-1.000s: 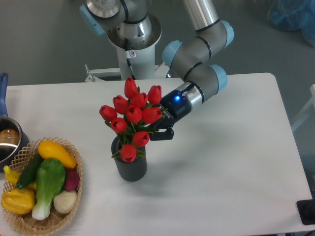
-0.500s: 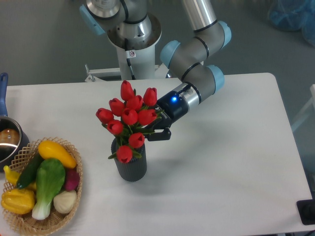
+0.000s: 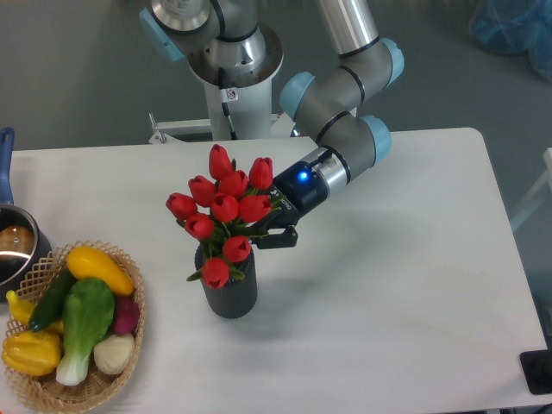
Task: Insert the flowers into the vase
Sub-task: 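Push the tulip stems deeper into the vase, adjusting the bunch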
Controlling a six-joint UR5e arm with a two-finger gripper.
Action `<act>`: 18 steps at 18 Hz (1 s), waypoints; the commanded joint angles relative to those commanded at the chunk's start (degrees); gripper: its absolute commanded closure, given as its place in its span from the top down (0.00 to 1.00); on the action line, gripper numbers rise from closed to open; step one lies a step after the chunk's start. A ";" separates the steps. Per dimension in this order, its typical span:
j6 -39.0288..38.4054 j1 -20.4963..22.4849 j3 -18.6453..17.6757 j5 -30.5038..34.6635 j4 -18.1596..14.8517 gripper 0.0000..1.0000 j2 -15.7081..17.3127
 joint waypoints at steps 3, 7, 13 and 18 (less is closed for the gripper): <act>0.44 0.00 0.09 0.00 -0.09 0.19 -0.09; 0.53 0.00 0.09 0.09 -0.09 0.19 -0.35; 0.53 0.09 0.09 2.46 0.00 0.22 -0.44; 0.53 0.18 0.18 2.55 0.00 0.27 -0.44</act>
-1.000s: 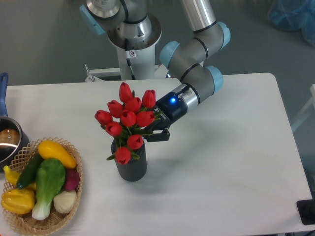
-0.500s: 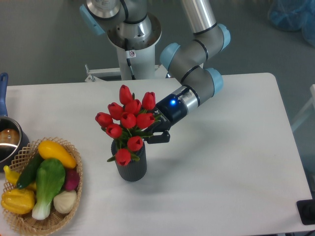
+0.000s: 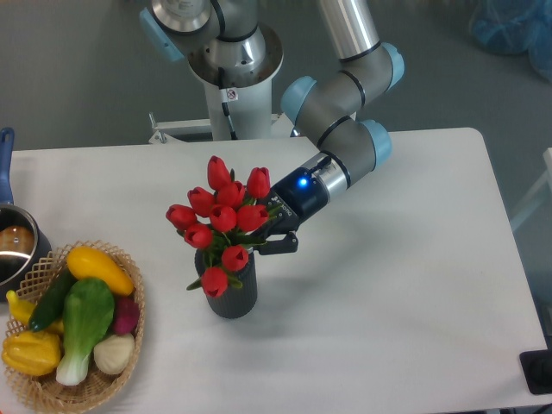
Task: Insert the flowers into the vase
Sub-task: 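Push the tulip stems deeper into the vase, adjusting the bunch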
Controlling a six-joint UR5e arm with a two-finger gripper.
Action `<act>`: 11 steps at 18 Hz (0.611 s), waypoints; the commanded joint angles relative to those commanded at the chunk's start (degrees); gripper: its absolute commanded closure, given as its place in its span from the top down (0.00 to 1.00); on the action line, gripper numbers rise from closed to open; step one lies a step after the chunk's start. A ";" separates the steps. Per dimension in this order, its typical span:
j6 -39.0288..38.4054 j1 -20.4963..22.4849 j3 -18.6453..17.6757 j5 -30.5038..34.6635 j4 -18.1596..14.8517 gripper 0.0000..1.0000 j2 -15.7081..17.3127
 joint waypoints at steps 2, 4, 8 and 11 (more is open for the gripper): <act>0.00 -0.09 0.00 0.00 0.00 0.32 0.00; 0.09 0.00 0.18 0.00 0.00 0.34 0.00; 0.17 0.09 0.17 0.00 0.00 0.42 0.00; 1.40 0.17 0.09 0.00 0.00 0.54 0.00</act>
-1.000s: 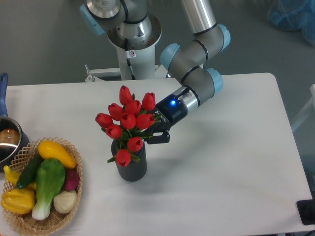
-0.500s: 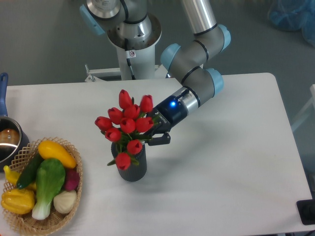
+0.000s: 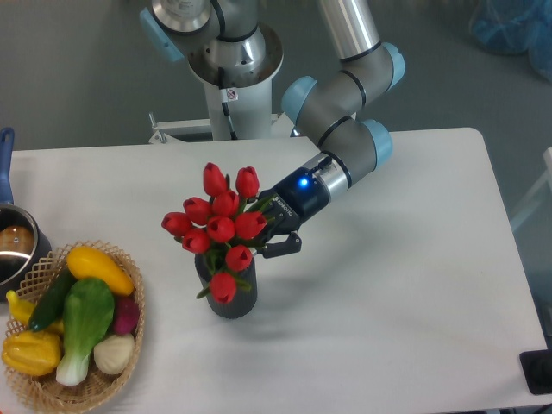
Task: Insert the flowers into the vase
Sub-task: 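Push the tulip stems deeper into the vase, adjusting the bunch, then open the gripper to release the tulip stems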
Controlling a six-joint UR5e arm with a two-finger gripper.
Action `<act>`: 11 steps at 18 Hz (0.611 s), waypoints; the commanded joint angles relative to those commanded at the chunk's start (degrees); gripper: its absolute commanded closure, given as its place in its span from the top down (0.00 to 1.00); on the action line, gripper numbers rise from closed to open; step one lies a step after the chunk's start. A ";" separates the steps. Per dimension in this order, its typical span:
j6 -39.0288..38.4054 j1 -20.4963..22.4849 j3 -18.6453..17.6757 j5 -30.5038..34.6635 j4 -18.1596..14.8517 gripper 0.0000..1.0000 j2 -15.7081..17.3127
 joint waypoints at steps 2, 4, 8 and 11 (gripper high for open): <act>0.80 0.18 -0.17 0.09 0.00 0.57 -0.17; 0.89 0.18 -0.18 0.26 0.00 0.58 -0.35; 2.11 0.53 -0.18 1.66 0.00 0.78 -0.44; 2.82 1.23 -0.26 2.02 -0.09 1.00 -0.44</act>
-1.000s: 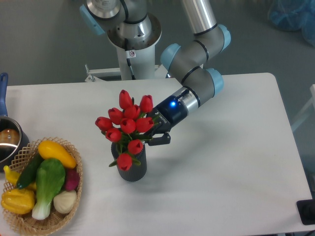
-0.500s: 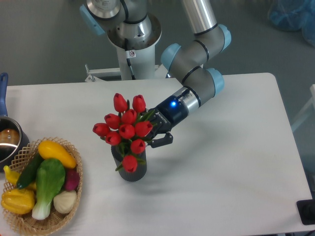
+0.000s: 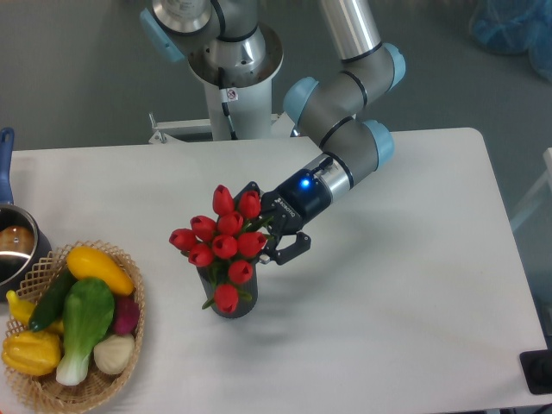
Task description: Insert the flowers into the vase
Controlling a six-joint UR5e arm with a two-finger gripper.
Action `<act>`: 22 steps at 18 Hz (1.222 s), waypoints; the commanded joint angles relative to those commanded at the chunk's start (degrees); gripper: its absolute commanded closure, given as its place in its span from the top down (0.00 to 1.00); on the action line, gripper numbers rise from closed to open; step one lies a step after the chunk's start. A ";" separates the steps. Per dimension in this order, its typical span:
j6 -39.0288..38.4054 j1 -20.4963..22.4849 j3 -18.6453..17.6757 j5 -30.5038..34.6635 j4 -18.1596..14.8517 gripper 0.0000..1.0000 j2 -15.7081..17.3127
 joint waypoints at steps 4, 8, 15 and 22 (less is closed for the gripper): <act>-0.62 1.32 0.09 2.62 0.00 1.00 0.61; -1.93 2.55 0.88 10.54 -0.09 1.00 3.24; -10.71 5.53 2.02 24.06 -0.44 1.00 12.46; -19.85 12.38 6.40 35.23 -0.62 1.00 20.38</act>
